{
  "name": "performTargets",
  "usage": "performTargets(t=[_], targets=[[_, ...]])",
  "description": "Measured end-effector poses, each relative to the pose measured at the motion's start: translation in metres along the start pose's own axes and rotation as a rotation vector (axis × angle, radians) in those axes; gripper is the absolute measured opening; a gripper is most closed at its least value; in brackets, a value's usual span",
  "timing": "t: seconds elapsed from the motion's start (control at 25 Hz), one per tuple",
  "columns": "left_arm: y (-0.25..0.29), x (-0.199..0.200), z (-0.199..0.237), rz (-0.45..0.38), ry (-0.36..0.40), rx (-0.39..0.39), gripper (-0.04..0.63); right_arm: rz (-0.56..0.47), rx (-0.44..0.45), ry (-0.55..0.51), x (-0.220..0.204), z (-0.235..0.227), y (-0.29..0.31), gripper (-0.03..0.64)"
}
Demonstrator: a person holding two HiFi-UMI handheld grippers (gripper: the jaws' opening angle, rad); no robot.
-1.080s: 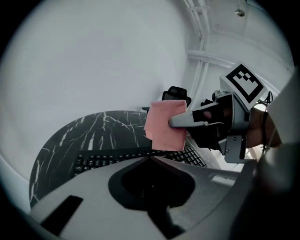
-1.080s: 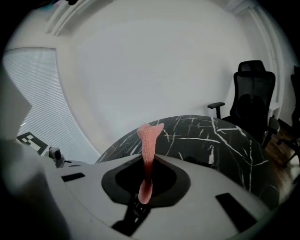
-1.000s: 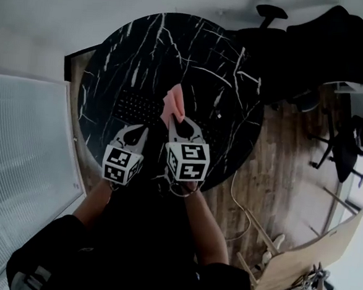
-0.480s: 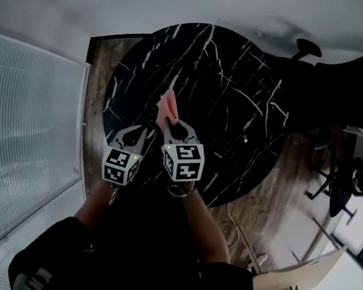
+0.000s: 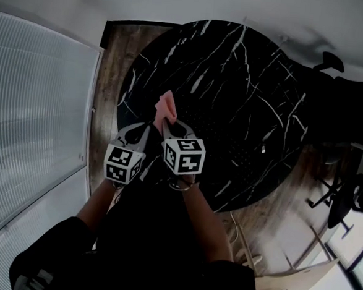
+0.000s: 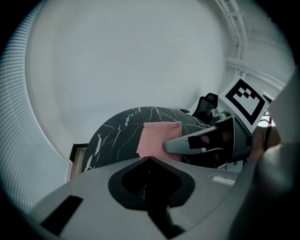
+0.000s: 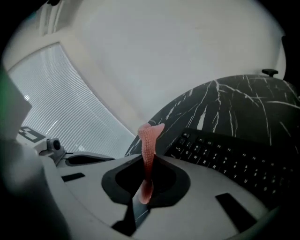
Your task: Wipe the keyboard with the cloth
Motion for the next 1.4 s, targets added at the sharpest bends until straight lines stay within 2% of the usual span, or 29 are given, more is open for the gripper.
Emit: performTargets(t=[0.2,0.44,0.84,1.4], targets=[[0.0,-0.012,0.017,0.038,-0.005,0.01,-0.002,0.056,0.011,0.099,-0.027,-0.004,0.017,0.006],[0.012,-0.016,0.019,0.073,0.014,-0.028,-0.002,0.116,-0.074,0.103,-0.042,-0.021,0.027,0.006],[0.034,-0.007,0.006,0.089,0.063,-0.099,-0.002,0.078,-0.117,0.152,-0.045,-0.033,0.018,0.006],[0.048,-0.006,-0.048,0.115,0.114,-0.177,-0.002,0.074,-0.161,0.186,-0.047,-0.061,-0.025,0.006]])
Point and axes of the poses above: the fingertips, and each gripper's own axes: y forward along the fingers, z to its left, x out of its top, the point moved 4 cm from there along -y, backward along the fingers, and after that the axes turned 11 degrees about -z, right-handed, at the moved point
